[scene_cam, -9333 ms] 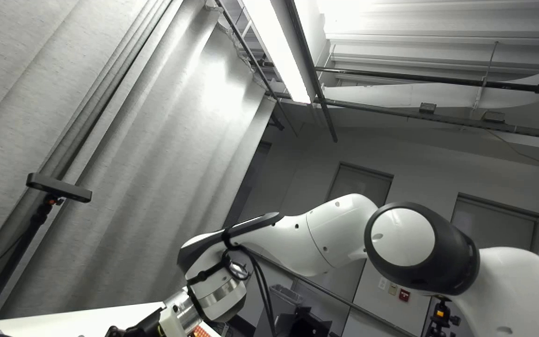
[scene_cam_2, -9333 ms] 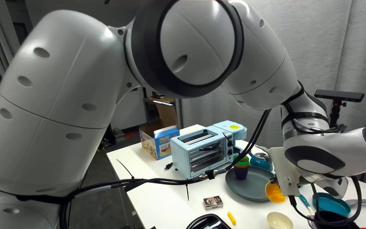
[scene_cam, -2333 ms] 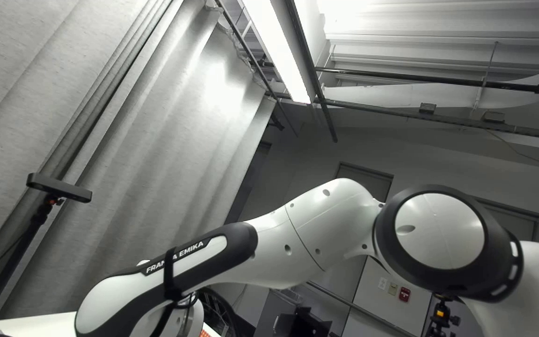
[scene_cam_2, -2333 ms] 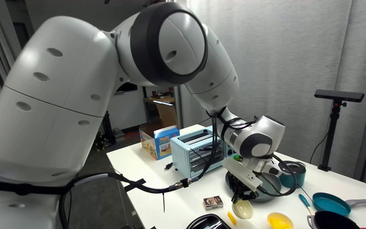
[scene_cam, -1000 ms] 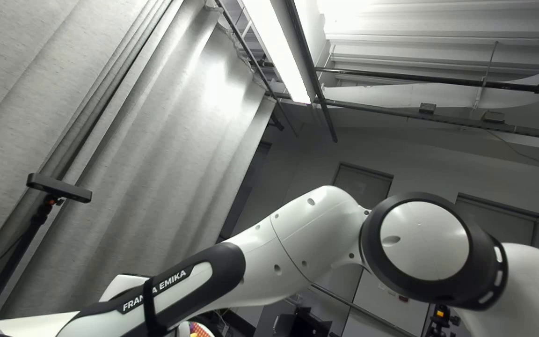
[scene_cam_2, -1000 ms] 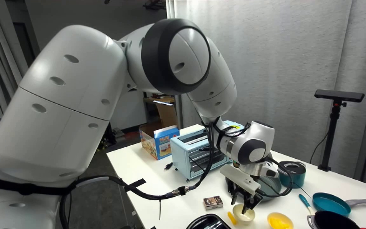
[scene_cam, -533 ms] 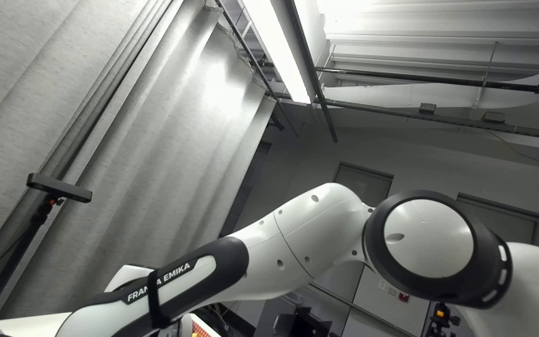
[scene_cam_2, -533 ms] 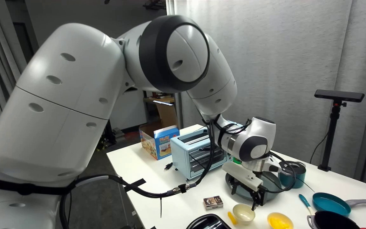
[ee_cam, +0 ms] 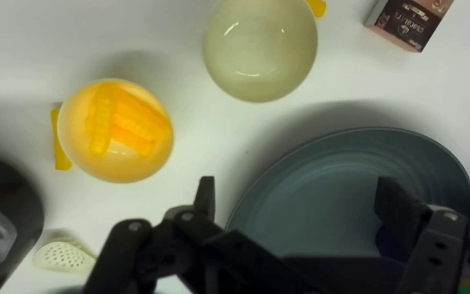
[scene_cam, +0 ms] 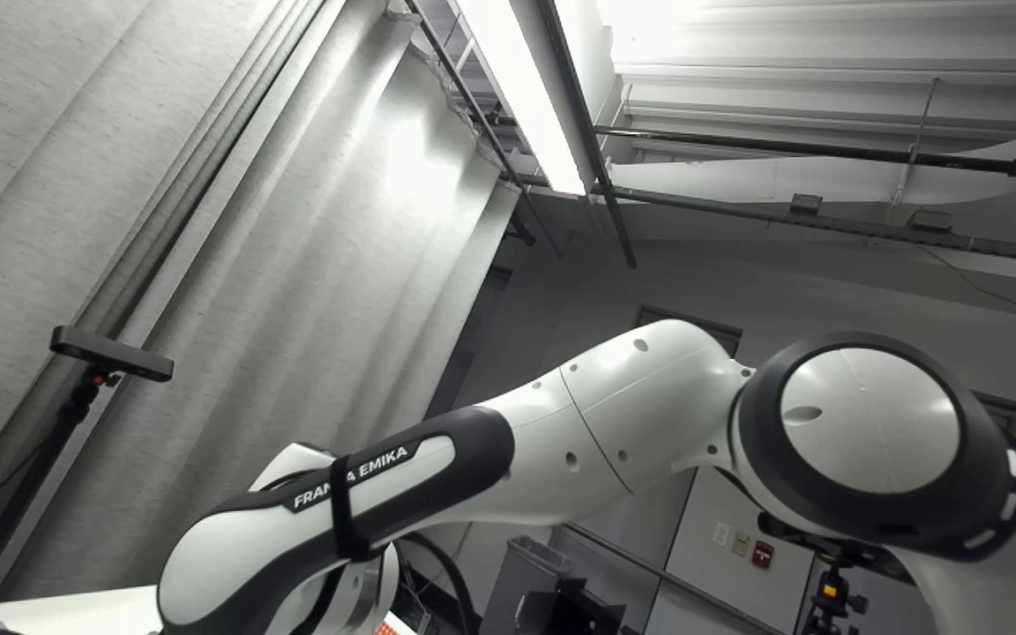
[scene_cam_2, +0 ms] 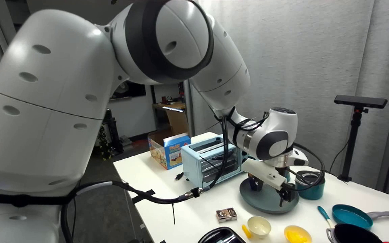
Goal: Pour the chips from the left bowl to the right bowl
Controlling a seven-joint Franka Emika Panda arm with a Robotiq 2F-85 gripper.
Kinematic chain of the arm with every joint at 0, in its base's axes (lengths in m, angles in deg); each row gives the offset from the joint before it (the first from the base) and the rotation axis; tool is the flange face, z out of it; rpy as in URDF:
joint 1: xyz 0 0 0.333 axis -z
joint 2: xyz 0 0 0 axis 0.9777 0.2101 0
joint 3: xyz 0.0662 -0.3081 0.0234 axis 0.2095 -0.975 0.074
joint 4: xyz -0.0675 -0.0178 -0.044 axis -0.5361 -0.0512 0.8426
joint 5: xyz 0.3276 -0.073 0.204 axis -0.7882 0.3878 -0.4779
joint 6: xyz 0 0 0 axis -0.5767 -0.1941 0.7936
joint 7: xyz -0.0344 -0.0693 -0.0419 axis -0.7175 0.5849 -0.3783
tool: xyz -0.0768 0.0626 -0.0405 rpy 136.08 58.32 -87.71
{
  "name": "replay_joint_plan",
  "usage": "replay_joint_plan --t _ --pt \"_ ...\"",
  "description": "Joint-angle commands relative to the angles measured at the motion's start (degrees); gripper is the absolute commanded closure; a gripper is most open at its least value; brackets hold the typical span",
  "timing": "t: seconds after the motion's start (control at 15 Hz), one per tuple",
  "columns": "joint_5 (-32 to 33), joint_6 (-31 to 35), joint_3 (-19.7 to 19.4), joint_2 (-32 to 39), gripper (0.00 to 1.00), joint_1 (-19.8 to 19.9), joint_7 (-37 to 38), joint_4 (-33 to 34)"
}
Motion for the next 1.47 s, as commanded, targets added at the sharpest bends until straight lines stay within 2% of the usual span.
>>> replay_joint_plan --t 0.0,0.93,1.2,1.27,1.4 --pt "-0.4 4.2 0.2 -4.2 0.00 0.4 1.7 -4.3" --pt "0.7 14.3 -1.0 -10.7 0.00 -0.4 5.9 -12.4" --pt "0.6 15.8 -0.9 -12.5 0.00 -0.5 7.1 -14.5" --pt "0.3 13.7 -0.2 -9.7 0.00 0.1 5.4 -11.3" --pt "0.3 13.9 -0.3 -10.4 0.00 0.1 5.6 -12.0"
